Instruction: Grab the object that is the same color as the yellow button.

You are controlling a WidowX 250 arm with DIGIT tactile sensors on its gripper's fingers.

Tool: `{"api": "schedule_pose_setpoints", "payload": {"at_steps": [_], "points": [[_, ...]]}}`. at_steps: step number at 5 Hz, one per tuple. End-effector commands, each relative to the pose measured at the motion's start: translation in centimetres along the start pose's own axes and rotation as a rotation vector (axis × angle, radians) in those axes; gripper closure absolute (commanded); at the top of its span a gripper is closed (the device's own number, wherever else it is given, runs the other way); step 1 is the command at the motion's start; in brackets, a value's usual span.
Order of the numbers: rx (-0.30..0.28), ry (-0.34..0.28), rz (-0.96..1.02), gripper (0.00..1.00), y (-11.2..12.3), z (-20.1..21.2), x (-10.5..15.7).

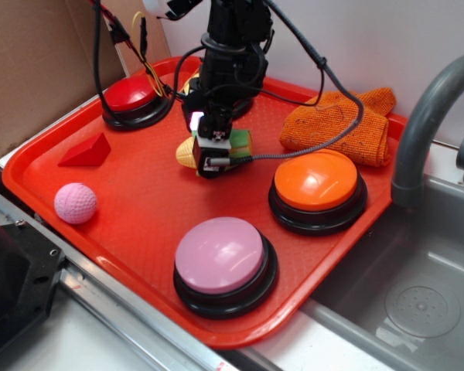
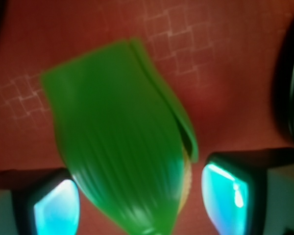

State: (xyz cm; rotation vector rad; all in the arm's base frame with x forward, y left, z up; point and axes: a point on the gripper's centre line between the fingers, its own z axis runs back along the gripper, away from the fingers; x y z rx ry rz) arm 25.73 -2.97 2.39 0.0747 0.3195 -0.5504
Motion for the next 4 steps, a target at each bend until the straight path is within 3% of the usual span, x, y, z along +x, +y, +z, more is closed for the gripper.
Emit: {"api": "schedule_pose_setpoints", "payload": {"at_steps": [1, 2, 3, 4], "points": [[-0.004, -0.01, 0.045, 0.0, 0.2, -0.9, -0.2], [-0.051, -0.017, 0.094, 1.0, 1.2, -1.9, -0.6], [-0.043, -0.008, 0.107, 1.0, 1.5, -2.2, -0.8], [-0.054, -0.086, 0.146, 1.0, 1.5, 0.3, -1.7]]}}
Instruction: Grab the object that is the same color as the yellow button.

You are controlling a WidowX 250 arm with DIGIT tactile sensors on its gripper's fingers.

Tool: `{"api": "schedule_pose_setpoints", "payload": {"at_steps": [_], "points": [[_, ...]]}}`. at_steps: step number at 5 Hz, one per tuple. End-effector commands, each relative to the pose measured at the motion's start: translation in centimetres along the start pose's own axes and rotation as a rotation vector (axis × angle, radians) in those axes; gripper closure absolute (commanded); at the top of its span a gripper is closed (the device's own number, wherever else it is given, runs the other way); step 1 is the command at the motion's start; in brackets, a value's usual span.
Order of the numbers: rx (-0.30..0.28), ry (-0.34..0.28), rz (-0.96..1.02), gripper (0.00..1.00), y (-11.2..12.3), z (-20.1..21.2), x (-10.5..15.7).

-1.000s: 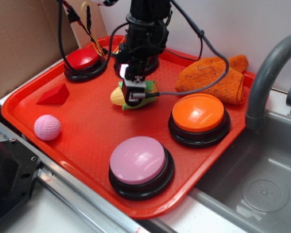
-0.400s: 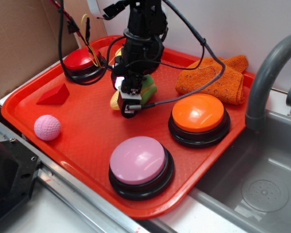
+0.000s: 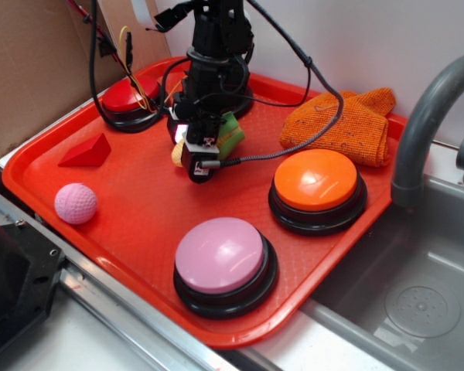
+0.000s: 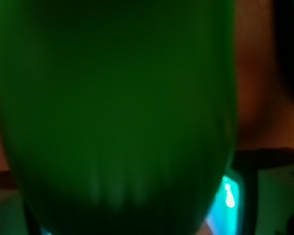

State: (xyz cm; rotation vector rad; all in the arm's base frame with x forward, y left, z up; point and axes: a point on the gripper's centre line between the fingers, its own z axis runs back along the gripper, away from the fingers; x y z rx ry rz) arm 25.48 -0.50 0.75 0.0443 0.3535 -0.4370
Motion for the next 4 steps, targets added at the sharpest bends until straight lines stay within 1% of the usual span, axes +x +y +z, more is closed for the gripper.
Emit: {"api": "schedule_pose_setpoints", "payload": {"at_steps": [1, 2, 3, 4], "points": [[-0.017, -0.251, 0.169, 1.0, -0.4, 6.8, -2.9], [-0.05, -0.307, 0.268, 1.0, -1.3, 11.1, -5.8], [-0.07, -0.411, 0.303, 1.0, -2.3, 14.7, -9.9], [-0.087, -0.405, 0.324, 1.0, -3.2, 18.7, -13.4]]}}
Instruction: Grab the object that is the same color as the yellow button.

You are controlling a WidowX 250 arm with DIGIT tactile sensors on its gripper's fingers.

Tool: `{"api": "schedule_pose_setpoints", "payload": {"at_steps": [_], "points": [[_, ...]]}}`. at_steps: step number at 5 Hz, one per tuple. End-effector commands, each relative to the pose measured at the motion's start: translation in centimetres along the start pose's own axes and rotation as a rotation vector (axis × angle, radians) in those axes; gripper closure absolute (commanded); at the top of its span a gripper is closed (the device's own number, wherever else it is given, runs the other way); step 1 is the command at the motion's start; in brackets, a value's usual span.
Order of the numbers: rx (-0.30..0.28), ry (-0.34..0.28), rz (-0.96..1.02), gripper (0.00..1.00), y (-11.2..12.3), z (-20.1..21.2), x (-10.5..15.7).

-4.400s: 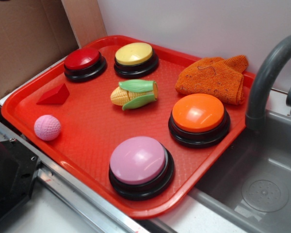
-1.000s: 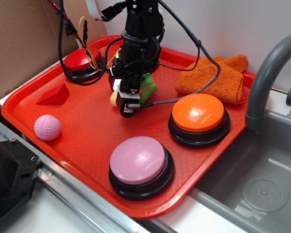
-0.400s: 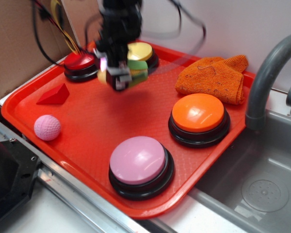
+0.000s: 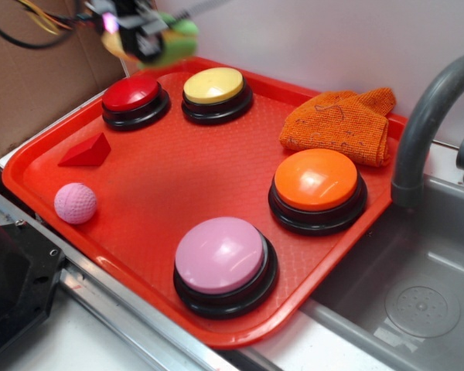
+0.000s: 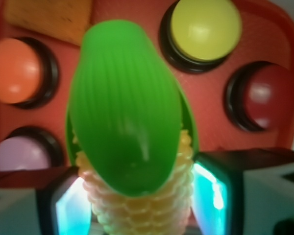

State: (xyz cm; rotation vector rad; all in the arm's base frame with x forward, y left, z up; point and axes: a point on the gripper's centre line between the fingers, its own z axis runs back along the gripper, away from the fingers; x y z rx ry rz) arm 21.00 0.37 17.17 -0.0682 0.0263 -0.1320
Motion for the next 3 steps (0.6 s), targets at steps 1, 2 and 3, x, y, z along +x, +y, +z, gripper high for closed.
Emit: {"api": "schedule_pose_setpoints", "payload": {"at_steps": [1, 2, 3], "points": [[0.032, -0.041, 0.085, 1.0, -0.97, 7.33, -5.13], [0.081, -0.06, 0.182, 1.0, -0.57, 7.49, -5.65], [0.076, -0.05, 0.185, 1.0, -0.49, 7.37, -5.34]]}}
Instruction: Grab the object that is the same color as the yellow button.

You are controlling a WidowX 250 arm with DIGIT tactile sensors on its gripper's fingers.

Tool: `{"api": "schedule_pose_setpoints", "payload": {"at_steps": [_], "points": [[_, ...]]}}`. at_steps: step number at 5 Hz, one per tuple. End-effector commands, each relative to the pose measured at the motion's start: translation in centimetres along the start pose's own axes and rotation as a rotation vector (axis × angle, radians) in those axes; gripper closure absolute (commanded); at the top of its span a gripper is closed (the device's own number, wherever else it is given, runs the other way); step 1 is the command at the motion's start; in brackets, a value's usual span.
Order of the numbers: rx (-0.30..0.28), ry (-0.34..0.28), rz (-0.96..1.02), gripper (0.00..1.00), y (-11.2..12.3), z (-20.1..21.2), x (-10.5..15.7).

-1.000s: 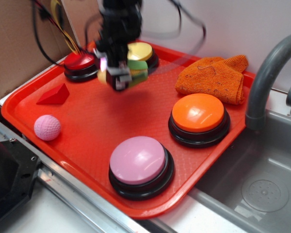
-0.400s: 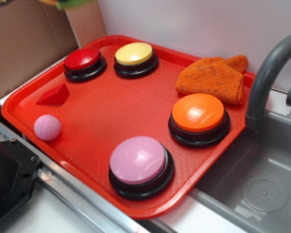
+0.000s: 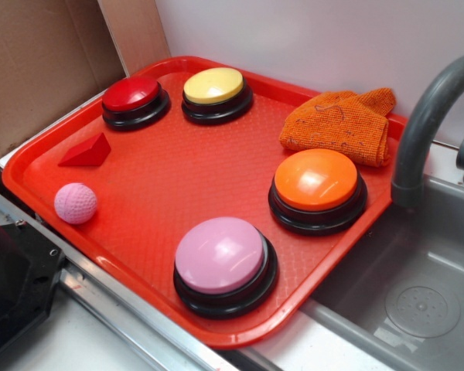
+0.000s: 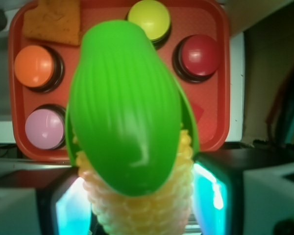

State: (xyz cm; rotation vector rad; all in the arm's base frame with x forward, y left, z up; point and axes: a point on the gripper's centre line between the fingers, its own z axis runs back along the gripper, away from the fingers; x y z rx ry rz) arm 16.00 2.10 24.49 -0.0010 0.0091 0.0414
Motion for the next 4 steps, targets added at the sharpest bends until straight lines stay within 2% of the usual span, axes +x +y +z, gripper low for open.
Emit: {"api": "schedule_pose_setpoints", "payload": {"at_steps": [1, 4], "points": [[0.024, -0.026, 0.009, 1.0, -1.33, -0.14, 0.02], [0.033, -0.027, -0.01, 1.0, -1.63, -0.71, 0.46]]}}
